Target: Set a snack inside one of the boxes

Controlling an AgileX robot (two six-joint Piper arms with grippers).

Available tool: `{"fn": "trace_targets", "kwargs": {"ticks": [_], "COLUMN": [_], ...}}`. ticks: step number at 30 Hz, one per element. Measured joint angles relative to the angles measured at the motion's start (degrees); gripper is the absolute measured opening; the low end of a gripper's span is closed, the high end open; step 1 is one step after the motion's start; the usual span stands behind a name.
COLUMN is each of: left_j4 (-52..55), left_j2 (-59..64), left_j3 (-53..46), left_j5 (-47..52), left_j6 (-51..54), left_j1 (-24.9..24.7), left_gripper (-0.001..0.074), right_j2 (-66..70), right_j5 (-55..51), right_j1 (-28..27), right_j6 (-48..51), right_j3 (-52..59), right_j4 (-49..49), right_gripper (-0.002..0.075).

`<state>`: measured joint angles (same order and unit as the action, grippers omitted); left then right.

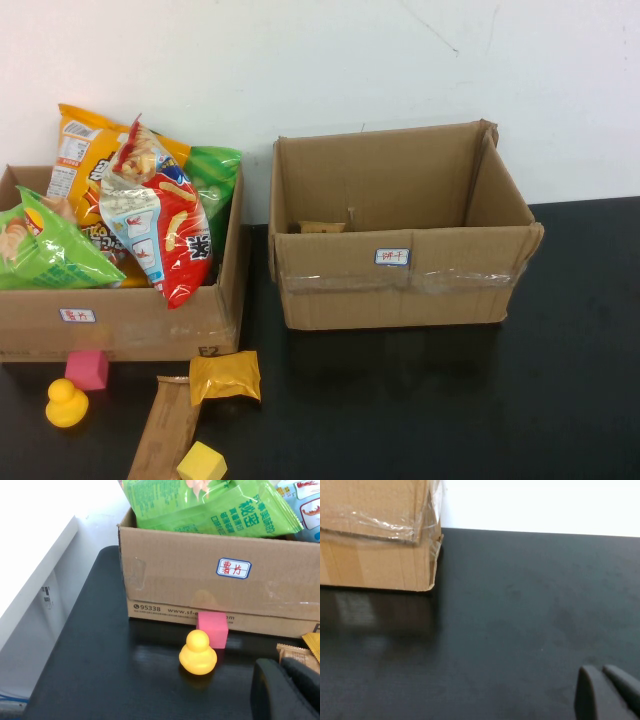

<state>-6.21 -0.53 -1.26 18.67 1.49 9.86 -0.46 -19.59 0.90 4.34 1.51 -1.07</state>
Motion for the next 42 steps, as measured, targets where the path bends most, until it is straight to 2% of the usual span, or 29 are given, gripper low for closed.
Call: {"fn": "trace_targets", "kwargs": {"ticks": [25,27,30,33,39,42], "left_j4": [-0.5,-6.8,-27.5,-43.7,-50.0,-51.1], "left_j2": [0.0,0.0,0.0,0.0,0.0,0.0], "left_j3": [0.0,0.0,-0.2,-0.2,-0.2,-0.2], "left_j5": [0.0,-0.3,-0.5,-1.4,-3.8,-3.2], "left_j6": [-0.4,-4.4,-17.3,-22.8,-24.1,-20.7], "left_j1": [0.0,0.0,0.0,0.0,0.0,0.0], "left_gripper": [-0.0003,-0.0003,-0.0003,-0.0003,-0.0003,-0.0003], "right_j2": [0.0,0.0,0.0,0.0,0.0,0.0], "right_j5": [0.0,0.0,0.0,0.0,0.0,0.0], "right_j1": [0.0,0.0,0.0,0.0,0.0,0.0], "right_j6": [0.0,0.0,0.0,0.0,0.1,0.1], "right_j3": [0.0,0.0,0.0,0.0,0.0,0.0], "right_j4": [0.0,0.0,0.0,0.0,0.0,0.0], "right_gripper": [-0.0001,-0.0001,-0.0001,-0.0001,-0.0001,-0.0001]}}
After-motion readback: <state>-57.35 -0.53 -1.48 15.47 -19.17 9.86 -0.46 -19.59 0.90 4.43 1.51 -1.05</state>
